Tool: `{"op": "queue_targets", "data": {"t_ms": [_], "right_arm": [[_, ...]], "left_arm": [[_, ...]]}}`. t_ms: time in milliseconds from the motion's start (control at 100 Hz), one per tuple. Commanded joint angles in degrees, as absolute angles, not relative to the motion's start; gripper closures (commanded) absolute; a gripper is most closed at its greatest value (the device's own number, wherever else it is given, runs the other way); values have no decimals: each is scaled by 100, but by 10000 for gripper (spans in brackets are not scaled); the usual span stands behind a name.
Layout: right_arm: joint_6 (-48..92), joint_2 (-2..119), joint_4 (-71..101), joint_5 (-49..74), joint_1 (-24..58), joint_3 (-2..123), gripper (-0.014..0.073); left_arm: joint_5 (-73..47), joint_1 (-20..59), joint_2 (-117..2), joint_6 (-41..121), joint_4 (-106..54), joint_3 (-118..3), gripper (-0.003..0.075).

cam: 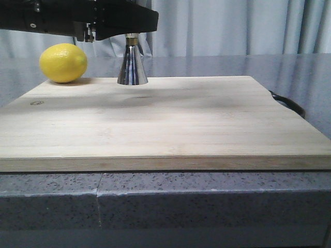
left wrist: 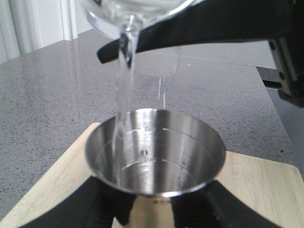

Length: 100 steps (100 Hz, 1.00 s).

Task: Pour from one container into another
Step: 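Tilt the beaker with the right gripper, pouring liquid into the jigger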

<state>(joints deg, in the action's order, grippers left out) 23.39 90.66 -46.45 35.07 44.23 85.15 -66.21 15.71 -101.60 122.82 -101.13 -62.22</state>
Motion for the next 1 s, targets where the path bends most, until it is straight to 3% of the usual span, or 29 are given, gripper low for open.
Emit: {"op": "queue_targets", "data": {"t_ms": [0,990], "right_arm": [[2392,8828,-4963,3194,4429,8734,271],[2597,8828,-5066,3194,4442,8734,271]], "left_arm": [[-7135,1616,-9940,12280,-10668,-6386,491],[-7135,1616,-9940,12280,-10668,-6386,491]]}}
